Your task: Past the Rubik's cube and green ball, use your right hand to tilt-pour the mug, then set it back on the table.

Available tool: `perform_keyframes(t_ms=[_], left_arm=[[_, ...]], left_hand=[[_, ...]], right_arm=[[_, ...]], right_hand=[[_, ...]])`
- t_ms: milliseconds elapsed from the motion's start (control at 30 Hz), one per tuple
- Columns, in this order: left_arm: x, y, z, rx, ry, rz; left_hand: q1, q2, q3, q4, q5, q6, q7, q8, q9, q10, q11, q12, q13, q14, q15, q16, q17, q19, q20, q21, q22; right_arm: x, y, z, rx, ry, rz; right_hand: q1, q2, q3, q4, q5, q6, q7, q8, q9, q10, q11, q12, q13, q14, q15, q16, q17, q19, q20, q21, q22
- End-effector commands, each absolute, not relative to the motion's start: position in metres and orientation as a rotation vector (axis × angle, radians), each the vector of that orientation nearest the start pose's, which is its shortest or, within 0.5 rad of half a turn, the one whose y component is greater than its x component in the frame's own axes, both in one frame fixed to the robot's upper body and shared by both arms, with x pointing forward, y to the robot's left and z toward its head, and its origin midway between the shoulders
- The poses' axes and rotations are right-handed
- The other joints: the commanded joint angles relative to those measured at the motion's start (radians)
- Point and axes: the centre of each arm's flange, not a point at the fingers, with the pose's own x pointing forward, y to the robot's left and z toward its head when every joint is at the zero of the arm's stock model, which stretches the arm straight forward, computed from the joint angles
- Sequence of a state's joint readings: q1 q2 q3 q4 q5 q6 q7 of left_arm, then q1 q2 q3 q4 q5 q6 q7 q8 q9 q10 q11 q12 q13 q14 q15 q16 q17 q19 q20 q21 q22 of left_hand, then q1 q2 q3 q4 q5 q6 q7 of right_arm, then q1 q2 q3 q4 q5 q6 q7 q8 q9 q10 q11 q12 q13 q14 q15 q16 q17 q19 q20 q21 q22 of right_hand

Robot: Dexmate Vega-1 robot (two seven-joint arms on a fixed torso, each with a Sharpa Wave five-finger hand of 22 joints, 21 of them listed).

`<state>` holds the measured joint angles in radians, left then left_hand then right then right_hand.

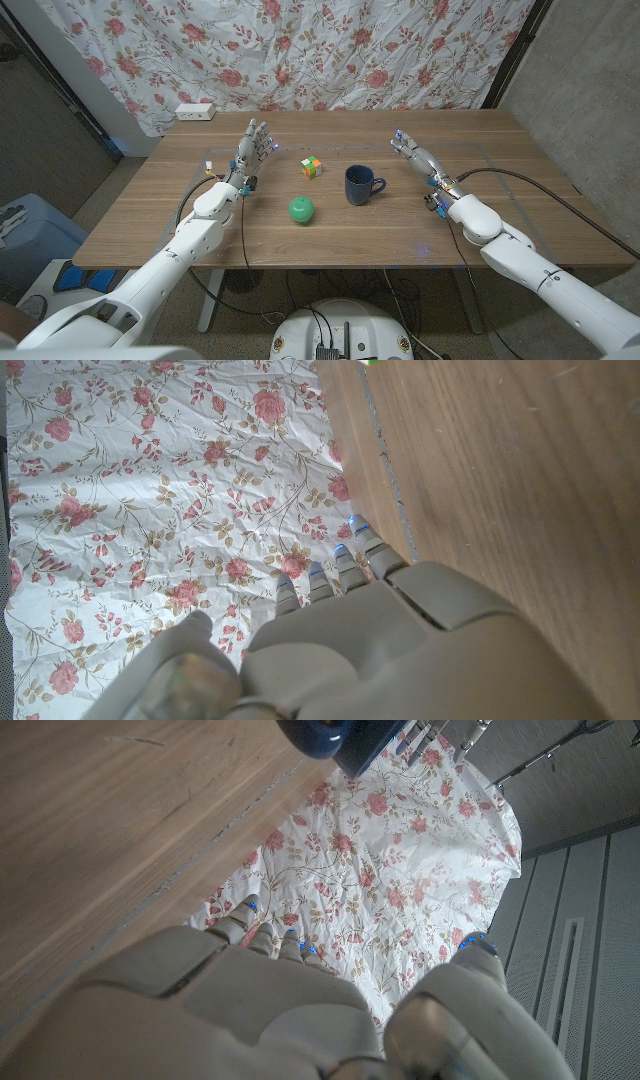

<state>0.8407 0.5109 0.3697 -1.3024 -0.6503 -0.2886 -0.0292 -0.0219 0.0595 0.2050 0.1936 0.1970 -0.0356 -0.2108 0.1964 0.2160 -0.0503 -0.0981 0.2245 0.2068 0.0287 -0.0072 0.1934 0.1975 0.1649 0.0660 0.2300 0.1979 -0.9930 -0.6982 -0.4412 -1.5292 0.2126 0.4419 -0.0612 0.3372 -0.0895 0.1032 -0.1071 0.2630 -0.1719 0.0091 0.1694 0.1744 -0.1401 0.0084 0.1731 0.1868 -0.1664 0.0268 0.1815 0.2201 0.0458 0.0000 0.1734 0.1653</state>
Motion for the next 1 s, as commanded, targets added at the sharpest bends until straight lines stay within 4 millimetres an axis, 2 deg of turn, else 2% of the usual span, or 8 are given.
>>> perform_keyframes(t_ms=[33, 500, 1000], left_arm=[[0.653, 0.29, -0.027, -0.042, -0.593, -0.206], [0.652, 0.29, -0.027, -0.042, -0.593, -0.206], [0.652, 0.29, -0.027, -0.042, -0.593, -0.206]], left_hand=[[-0.003, 0.118, 0.006, 0.001, 0.004, -0.001, -0.006, 0.007, 0.003, -0.003, -0.006, 0.004, 0.005, 0.009, -0.005, 0.005, 0.005, 0.009, -0.001, 0.006, 0.003], [-0.003, 0.118, 0.006, 0.001, 0.004, -0.001, -0.007, 0.007, 0.003, -0.002, -0.005, 0.004, 0.005, 0.007, -0.004, 0.005, 0.005, 0.009, 0.0, 0.006, 0.003], [-0.003, 0.118, 0.006, 0.001, 0.004, -0.002, -0.006, 0.006, 0.003, -0.003, -0.006, 0.004, 0.005, 0.008, -0.004, 0.005, 0.005, 0.009, -0.001, 0.006, 0.003]], right_arm=[[0.579, -0.243, -0.059, -0.598, -0.809, 0.327], [0.574, -0.238, -0.065, -0.684, -0.829, 0.352], [0.581, -0.223, -0.073, -0.752, -0.858, 0.407]], right_hand=[[0.02, -0.008, -0.003, -0.015, 0.01, -0.114, 0.003, 0.001, 0.007, -0.028, 0.004, 0.001, 0.003, -0.026, 0.009, 0.001, 0.0, -0.009, -0.003, 0.007, 0.002], [0.06, -0.026, -0.006, -0.037, 0.03, -0.191, 0.013, 0.002, 0.008, -0.067, 0.017, 0.007, 0.007, -0.052, 0.028, 0.006, -0.005, -0.041, 0.011, 0.003, 0.002], [0.095, -0.034, -0.006, -0.048, 0.046, -0.216, 0.006, 0.011, 0.009, -0.067, 0.017, 0.016, 0.01, -0.045, 0.028, 0.016, -0.006, -0.04, 0.011, 0.009, 0.002]])
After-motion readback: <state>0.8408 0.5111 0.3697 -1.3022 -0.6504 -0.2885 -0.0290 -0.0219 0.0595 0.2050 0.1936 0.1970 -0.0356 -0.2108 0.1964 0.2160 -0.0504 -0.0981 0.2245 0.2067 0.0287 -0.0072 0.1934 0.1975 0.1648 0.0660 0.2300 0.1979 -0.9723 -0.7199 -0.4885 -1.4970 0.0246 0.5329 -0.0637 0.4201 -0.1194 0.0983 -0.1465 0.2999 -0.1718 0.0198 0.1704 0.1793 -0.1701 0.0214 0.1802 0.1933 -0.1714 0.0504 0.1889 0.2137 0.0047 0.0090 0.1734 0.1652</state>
